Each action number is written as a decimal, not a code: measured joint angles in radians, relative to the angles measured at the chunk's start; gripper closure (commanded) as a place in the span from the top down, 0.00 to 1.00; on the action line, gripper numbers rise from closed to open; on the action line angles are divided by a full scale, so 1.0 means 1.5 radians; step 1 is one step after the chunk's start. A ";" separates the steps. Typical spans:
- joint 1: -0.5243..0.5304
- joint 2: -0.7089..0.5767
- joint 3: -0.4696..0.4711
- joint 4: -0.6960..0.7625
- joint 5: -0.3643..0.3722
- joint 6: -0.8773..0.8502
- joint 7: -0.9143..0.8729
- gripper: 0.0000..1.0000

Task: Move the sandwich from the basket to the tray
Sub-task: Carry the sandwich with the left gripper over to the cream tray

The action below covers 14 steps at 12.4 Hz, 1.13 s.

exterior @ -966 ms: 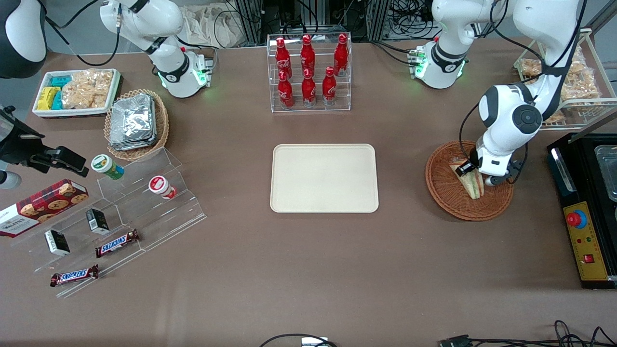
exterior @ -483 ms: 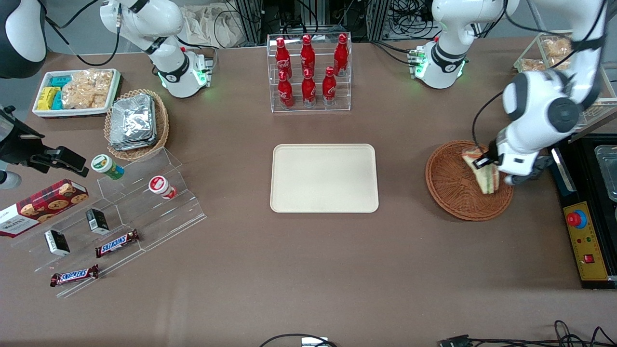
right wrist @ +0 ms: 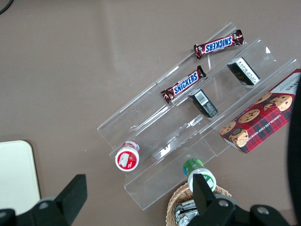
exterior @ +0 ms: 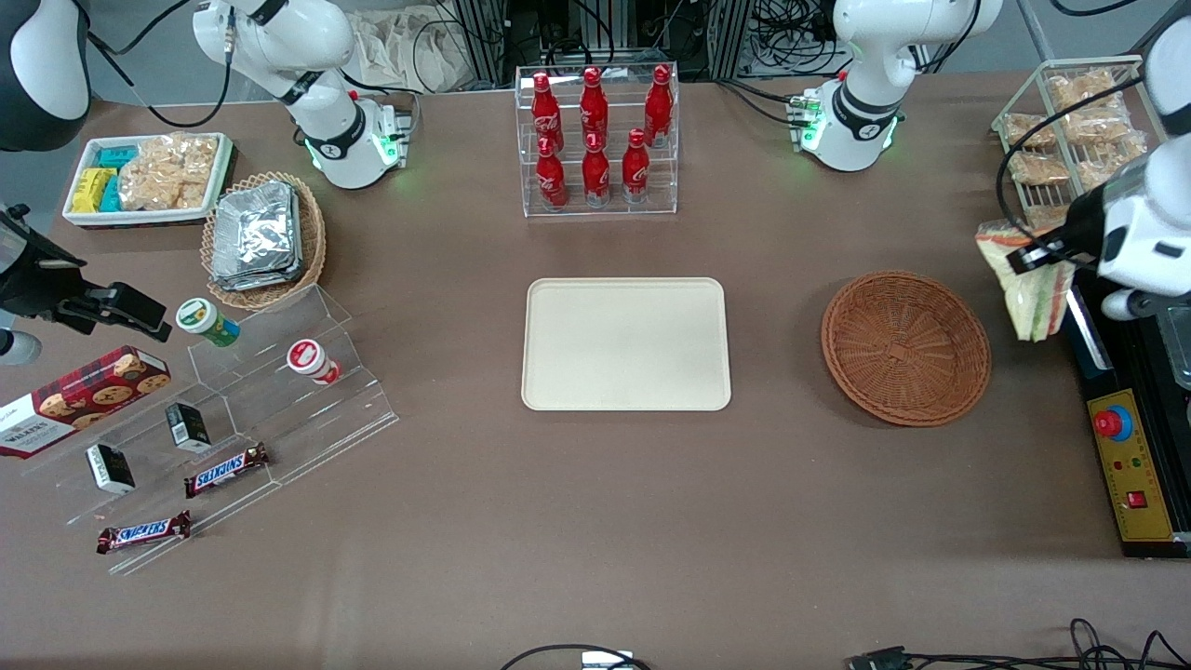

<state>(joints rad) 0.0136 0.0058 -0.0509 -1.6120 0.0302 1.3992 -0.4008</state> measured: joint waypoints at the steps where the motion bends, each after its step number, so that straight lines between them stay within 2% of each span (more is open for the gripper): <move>1: -0.011 0.010 -0.020 0.028 -0.001 -0.020 -0.004 0.08; 2: -0.024 0.019 -0.048 0.041 -0.002 -0.024 -0.025 0.11; 4: -0.054 0.043 -0.135 0.053 -0.005 -0.024 -0.100 0.11; 7: -0.072 0.133 -0.315 0.112 0.000 -0.009 -0.234 0.11; 9: -0.071 0.196 -0.400 0.140 0.041 0.019 -0.301 0.11; 11: -0.057 0.236 -0.433 0.127 0.070 0.061 -0.321 0.11; 14: -0.035 0.267 -0.437 0.012 0.073 0.234 -0.376 0.12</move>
<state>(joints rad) -0.0386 0.4059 -0.7067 -1.5938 0.1392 1.7497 -0.9651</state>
